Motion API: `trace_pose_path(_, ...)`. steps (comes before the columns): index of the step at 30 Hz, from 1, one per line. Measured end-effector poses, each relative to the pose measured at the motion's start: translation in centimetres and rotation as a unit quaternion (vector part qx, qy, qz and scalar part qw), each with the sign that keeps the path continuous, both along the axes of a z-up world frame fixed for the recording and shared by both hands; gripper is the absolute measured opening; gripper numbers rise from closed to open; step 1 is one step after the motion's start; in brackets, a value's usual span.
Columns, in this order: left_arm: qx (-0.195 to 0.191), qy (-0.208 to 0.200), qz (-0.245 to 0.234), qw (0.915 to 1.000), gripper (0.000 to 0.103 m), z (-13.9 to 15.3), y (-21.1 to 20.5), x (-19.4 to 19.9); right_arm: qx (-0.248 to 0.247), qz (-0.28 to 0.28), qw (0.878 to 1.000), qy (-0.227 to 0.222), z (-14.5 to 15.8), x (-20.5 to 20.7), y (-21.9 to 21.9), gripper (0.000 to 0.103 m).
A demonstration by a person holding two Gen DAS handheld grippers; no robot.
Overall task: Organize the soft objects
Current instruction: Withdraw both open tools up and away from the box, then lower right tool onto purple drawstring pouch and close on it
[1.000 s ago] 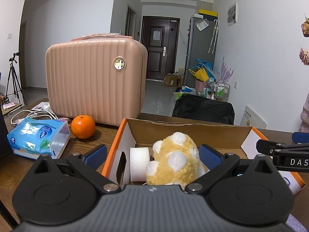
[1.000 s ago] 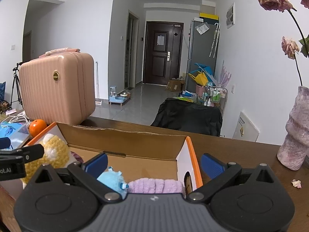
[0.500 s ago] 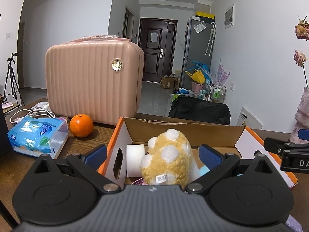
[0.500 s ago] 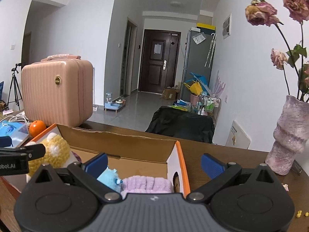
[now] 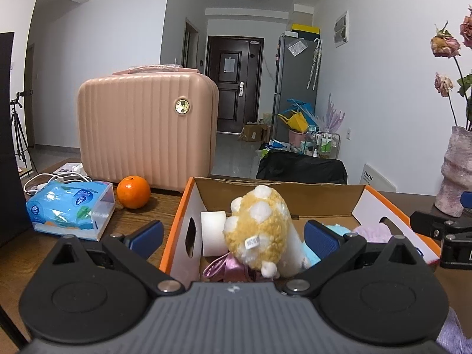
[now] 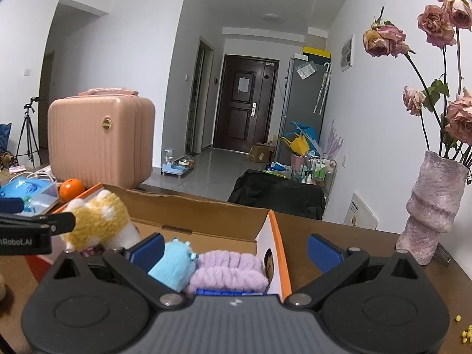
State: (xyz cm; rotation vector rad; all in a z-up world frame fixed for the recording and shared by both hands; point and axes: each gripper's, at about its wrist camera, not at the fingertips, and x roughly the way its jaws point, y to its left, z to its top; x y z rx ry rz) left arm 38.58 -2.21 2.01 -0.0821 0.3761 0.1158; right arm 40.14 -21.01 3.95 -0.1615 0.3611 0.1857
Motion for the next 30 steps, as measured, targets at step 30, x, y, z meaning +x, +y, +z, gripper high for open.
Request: trace_pose_path(30, 0.014, -0.018, -0.034, 0.9992, 0.103, -0.1, 1.4, -9.8, 0.004, 0.022, 0.999, -0.023, -1.7, -11.3, 0.3, 0.103)
